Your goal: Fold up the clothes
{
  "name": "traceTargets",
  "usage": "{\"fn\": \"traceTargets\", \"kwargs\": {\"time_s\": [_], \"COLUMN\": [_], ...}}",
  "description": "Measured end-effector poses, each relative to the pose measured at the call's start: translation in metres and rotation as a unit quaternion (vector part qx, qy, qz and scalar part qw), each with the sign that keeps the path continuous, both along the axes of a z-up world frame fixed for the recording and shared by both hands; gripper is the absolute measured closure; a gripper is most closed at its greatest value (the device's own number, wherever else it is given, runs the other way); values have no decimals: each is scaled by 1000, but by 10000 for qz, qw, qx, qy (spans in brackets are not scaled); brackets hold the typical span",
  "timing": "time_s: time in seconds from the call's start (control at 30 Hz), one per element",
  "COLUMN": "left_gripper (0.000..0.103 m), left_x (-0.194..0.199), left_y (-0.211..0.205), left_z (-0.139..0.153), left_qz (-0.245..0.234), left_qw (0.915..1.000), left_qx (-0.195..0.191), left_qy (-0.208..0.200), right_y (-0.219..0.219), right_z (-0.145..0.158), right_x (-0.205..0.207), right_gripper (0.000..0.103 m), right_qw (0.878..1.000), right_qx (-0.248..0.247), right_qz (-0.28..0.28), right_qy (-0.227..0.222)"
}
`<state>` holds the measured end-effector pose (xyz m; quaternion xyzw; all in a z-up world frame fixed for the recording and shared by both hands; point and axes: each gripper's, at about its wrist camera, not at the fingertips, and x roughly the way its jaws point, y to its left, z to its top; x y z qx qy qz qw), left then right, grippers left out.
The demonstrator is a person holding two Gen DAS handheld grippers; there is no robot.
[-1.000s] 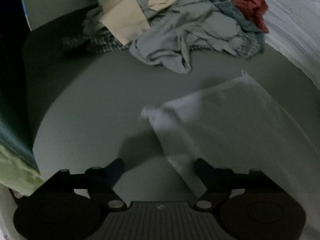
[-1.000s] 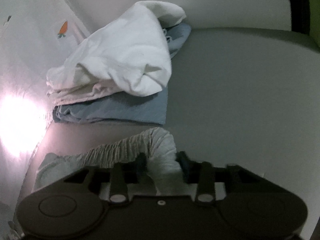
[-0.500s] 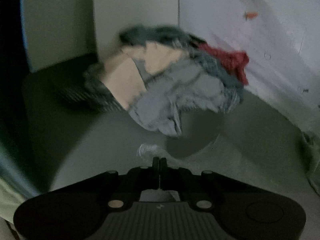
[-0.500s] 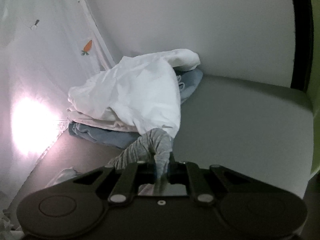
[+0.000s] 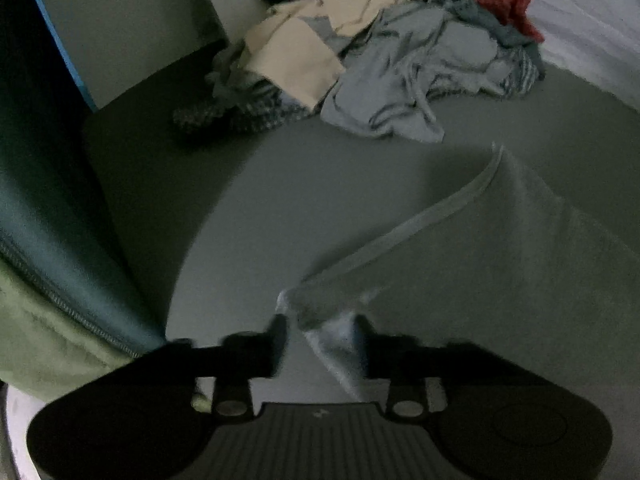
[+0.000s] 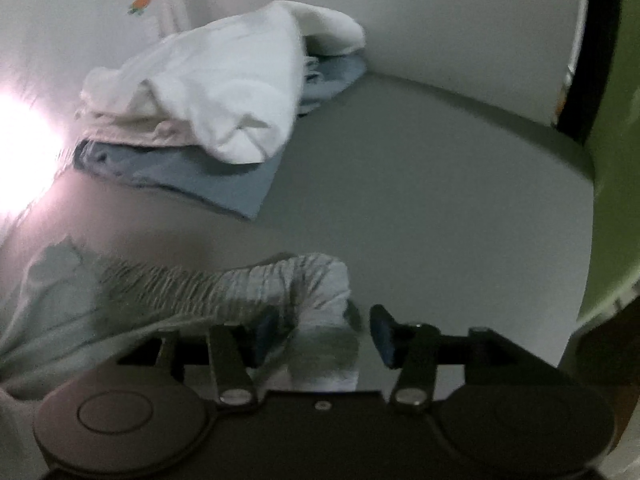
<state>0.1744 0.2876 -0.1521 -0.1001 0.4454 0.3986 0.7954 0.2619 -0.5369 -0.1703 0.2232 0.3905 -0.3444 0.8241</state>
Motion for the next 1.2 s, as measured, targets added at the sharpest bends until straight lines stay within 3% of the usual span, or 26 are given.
{"fn": "traceTargets", "kwargs": {"time_s": [0.1,0.17,0.3,0.57,0.73,0.97,1.13,1.2], "left_gripper": [42,36,25,23,23,23,21,18], "left_x": [8,15,50,147,212,308,395,431], "left_y": [-2,-5,-25,-71,-96,-130,-152,-157], "left_z": [15,25,41,40,41,45,51,44], "left_qz": [22,21,-476,-1693,-2163,-2806,-3495,-3730], "left_qw": [9995,9986,9962,9828,9720,9509,9242,9126], "left_qx": [120,218,233,-84,-389,-832,-1025,-1235], "left_qy": [-284,-476,-697,-732,-826,-1004,-1152,-1129], "right_y": [14,28,50,87,105,99,76,71], "right_z": [12,22,34,20,11,4,-13,-22], "right_x": [8,16,40,104,155,217,241,245], "right_gripper": [20,20,13,11,10,10,11,16], "right_qw": [9985,9955,9907,9915,9893,9895,9924,9902], "right_qx": [-421,-739,-1102,-552,-303,59,753,1091], "right_qz": [330,557,790,1151,1388,1416,969,877], "right_qy": [153,180,68,-268,-320,-301,-119,-32]}}
